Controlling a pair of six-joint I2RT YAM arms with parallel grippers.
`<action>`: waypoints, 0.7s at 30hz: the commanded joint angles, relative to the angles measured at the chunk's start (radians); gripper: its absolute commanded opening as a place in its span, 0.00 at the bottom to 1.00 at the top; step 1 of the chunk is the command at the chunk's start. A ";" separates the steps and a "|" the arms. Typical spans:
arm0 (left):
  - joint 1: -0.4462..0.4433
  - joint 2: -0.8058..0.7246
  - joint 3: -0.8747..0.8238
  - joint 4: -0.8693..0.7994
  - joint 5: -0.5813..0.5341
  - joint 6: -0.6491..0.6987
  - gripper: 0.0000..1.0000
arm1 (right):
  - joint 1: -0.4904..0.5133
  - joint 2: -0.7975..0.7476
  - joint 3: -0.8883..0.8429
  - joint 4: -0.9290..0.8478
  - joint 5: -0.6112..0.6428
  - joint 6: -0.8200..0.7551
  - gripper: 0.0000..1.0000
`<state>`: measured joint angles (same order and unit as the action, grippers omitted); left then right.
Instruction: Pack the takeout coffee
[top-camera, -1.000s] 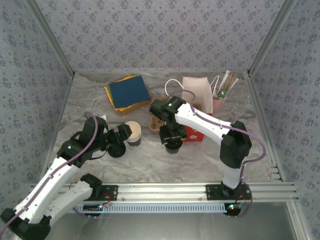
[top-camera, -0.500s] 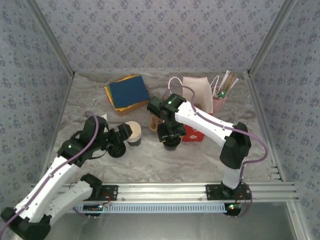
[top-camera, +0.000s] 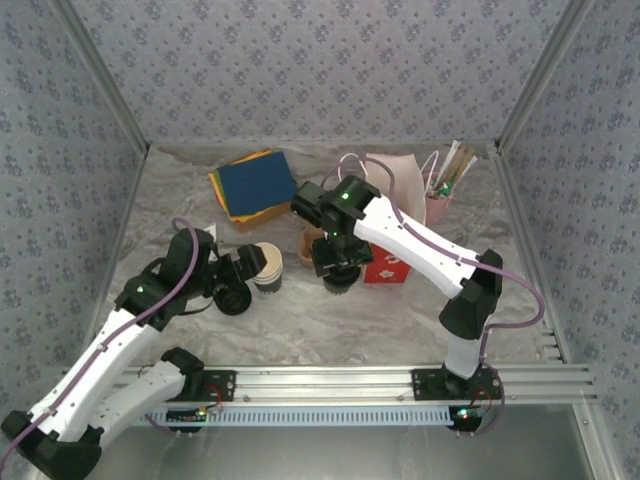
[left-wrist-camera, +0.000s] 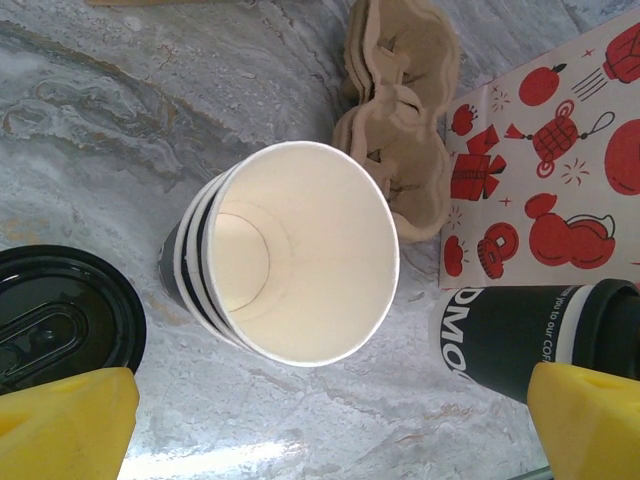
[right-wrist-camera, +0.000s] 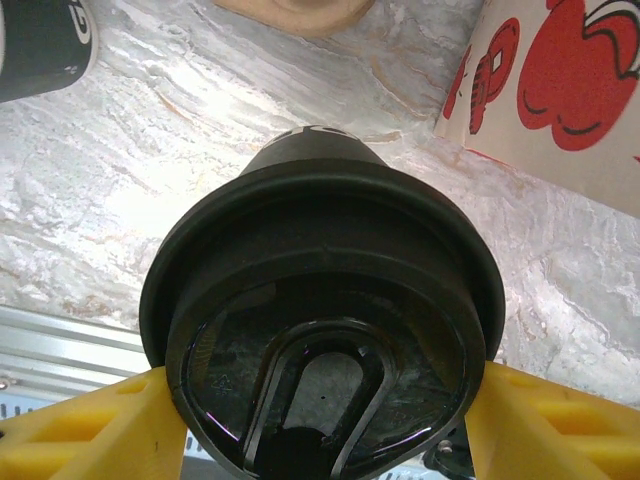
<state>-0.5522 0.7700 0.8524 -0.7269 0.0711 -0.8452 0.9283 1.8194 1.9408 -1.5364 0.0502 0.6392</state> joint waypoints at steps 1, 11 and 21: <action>-0.007 0.004 0.039 0.027 0.019 0.023 1.00 | 0.005 -0.032 0.070 -0.095 0.029 -0.002 0.69; -0.016 0.020 0.053 0.041 0.011 0.026 1.00 | 0.007 -0.038 0.266 -0.216 0.057 -0.077 0.70; -0.035 0.056 0.092 0.042 -0.013 0.034 1.00 | -0.006 -0.096 0.361 -0.252 0.072 -0.090 0.70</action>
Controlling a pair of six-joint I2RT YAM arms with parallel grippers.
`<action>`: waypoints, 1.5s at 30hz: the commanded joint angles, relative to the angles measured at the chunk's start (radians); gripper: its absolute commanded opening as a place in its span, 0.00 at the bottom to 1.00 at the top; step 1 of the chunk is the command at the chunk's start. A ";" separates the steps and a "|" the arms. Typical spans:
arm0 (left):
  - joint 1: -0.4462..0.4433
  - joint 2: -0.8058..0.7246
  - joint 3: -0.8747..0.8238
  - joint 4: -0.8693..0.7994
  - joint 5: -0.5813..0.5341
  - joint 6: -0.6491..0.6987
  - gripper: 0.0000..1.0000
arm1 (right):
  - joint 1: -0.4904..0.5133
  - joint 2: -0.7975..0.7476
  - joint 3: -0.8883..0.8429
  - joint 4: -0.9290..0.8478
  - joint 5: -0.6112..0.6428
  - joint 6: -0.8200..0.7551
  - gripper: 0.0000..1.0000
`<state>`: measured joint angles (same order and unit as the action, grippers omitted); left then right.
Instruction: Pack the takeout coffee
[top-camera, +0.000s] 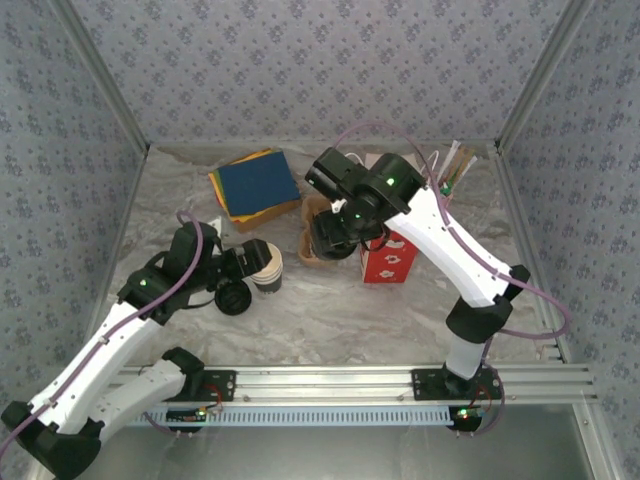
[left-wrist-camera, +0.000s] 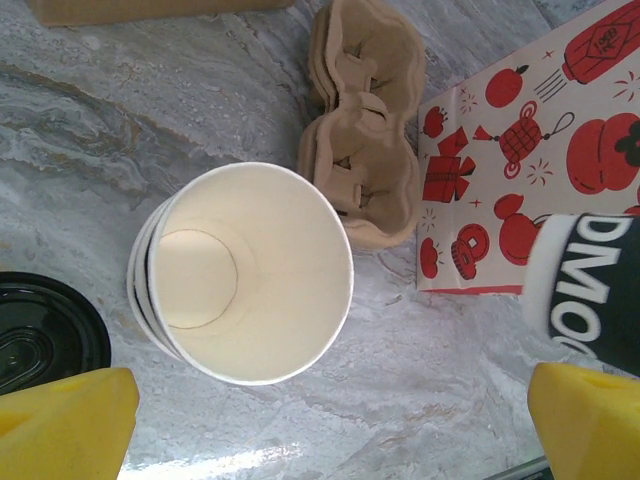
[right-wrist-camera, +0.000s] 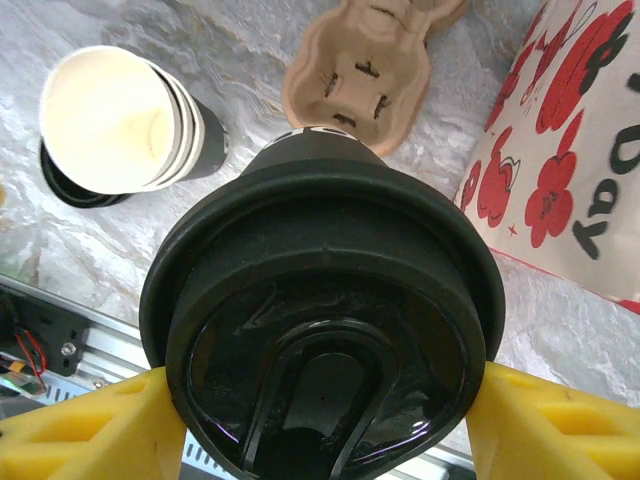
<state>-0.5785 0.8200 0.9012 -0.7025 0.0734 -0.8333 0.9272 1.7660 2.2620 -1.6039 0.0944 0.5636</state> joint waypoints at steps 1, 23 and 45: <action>-0.011 0.010 0.046 0.017 -0.016 0.022 1.00 | -0.007 -0.052 0.042 -0.183 0.029 -0.016 0.70; -0.082 0.113 0.145 0.018 -0.056 0.023 1.00 | -0.225 -0.293 -0.012 -0.140 -0.013 -0.060 0.70; -0.129 0.161 0.154 0.063 -0.057 0.029 1.00 | -0.425 -0.314 -0.142 -0.059 -0.026 -0.159 0.70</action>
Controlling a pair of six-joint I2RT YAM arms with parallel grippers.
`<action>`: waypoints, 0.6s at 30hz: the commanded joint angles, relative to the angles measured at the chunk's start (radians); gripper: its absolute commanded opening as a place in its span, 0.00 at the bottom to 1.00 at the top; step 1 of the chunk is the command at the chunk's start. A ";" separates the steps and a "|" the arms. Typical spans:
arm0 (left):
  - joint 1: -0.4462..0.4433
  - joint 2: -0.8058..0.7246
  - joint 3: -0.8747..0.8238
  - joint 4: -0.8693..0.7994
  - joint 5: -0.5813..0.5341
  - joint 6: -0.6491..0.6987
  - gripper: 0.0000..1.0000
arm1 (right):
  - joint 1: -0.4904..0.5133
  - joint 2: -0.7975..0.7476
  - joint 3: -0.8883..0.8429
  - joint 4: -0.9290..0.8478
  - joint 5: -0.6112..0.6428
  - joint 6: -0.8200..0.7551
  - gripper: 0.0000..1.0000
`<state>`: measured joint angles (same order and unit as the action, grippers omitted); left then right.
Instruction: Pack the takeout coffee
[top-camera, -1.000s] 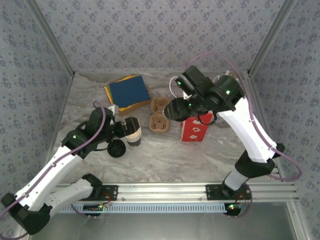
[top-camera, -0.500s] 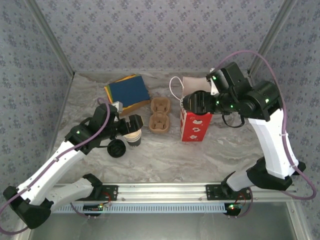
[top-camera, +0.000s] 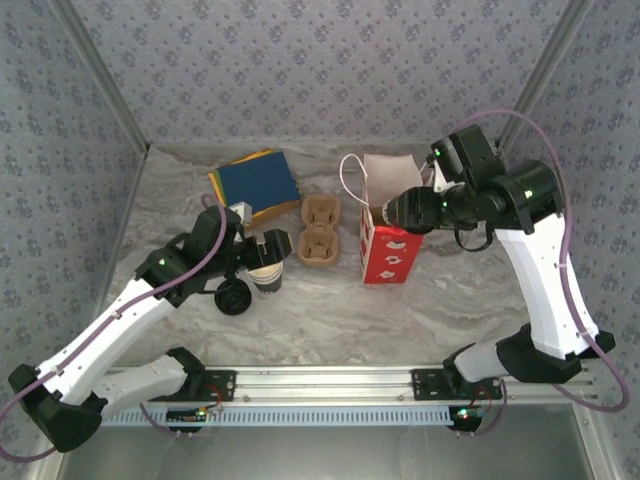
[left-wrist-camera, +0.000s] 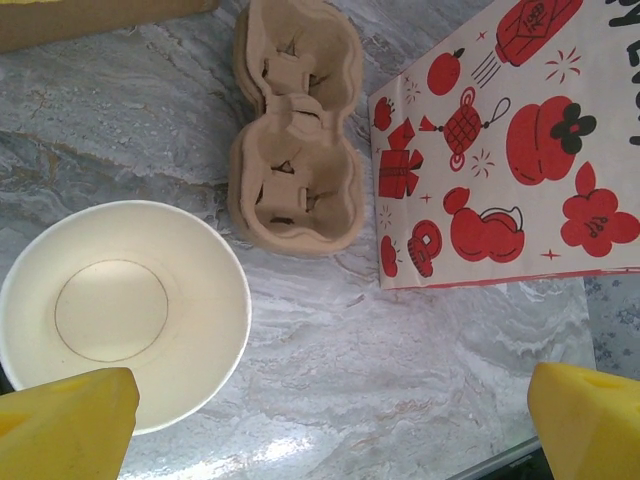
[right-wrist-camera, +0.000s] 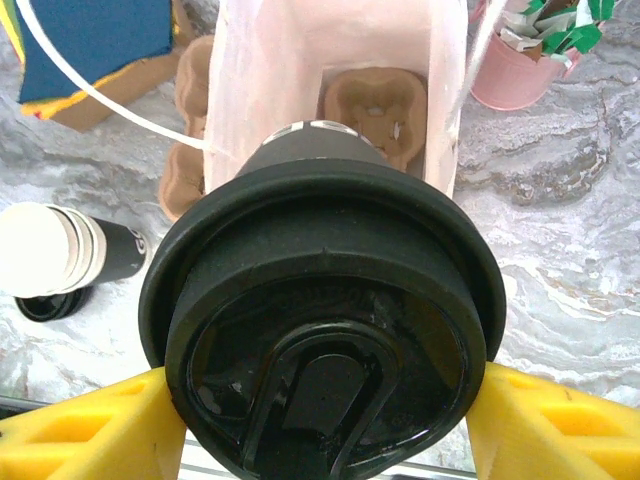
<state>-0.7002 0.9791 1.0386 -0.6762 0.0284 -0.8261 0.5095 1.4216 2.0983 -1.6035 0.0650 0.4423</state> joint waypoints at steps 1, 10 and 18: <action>-0.008 0.002 0.015 0.041 -0.008 0.021 1.00 | -0.011 0.045 0.030 -0.061 0.006 -0.042 0.70; -0.013 0.010 -0.008 0.060 -0.006 0.034 1.00 | -0.017 0.152 0.108 -0.058 0.021 -0.067 0.70; -0.013 0.024 -0.020 0.080 -0.001 0.051 1.00 | -0.025 0.257 0.159 -0.075 0.053 -0.092 0.70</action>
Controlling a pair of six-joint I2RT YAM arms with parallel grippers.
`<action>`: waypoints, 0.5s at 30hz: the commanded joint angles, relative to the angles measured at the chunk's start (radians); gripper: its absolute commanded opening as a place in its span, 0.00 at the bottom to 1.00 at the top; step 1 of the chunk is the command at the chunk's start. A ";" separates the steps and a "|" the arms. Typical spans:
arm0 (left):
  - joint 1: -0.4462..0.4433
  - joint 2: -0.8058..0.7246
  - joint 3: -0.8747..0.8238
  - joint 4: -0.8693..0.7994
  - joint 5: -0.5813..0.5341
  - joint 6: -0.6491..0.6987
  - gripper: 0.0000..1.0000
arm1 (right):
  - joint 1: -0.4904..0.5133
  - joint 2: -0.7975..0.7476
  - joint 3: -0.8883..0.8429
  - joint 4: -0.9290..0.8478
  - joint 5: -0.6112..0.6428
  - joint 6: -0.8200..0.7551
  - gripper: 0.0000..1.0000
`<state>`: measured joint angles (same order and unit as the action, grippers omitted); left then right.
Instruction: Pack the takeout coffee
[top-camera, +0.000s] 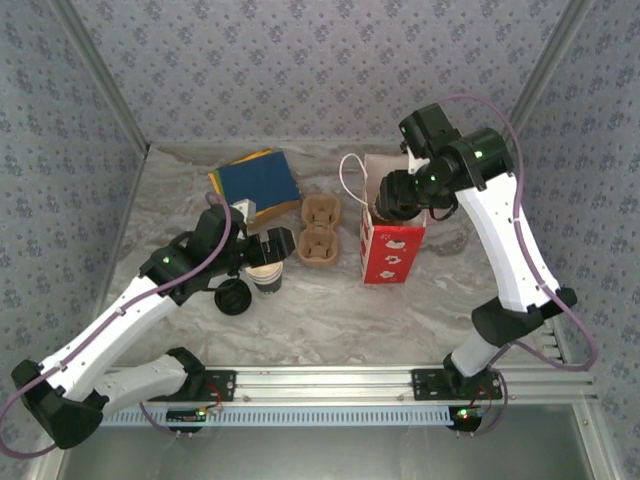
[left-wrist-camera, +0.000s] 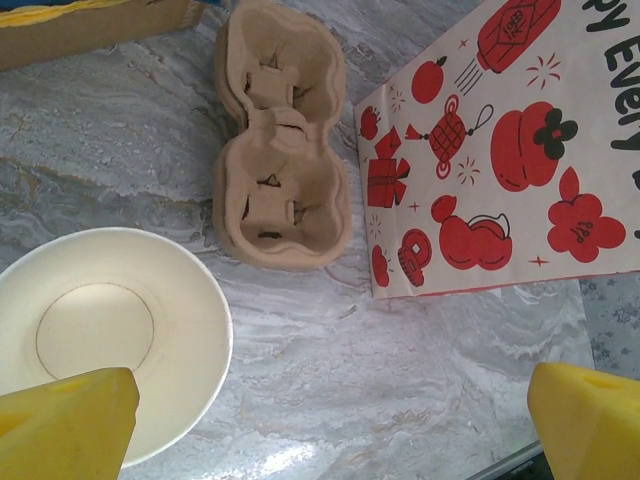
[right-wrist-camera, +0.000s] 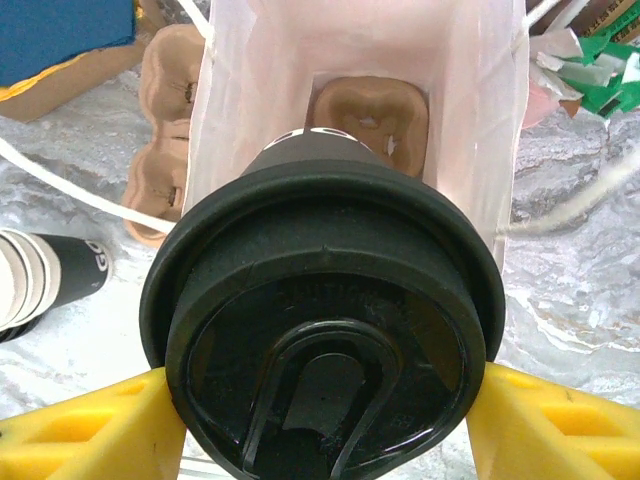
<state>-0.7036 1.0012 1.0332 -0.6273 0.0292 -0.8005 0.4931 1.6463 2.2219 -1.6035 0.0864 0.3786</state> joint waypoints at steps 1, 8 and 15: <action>-0.011 0.003 -0.018 0.034 -0.002 0.026 1.00 | -0.012 0.045 0.038 -0.075 0.033 -0.033 0.70; -0.008 0.015 -0.032 0.041 0.005 0.047 1.00 | -0.022 0.119 0.044 -0.087 0.046 -0.051 0.70; 0.002 0.016 -0.046 0.044 0.005 0.060 1.00 | -0.027 0.155 0.016 -0.102 0.044 -0.050 0.70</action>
<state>-0.7029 1.0191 1.0016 -0.6178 0.0299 -0.7666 0.4725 1.7939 2.2356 -1.6039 0.1169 0.3462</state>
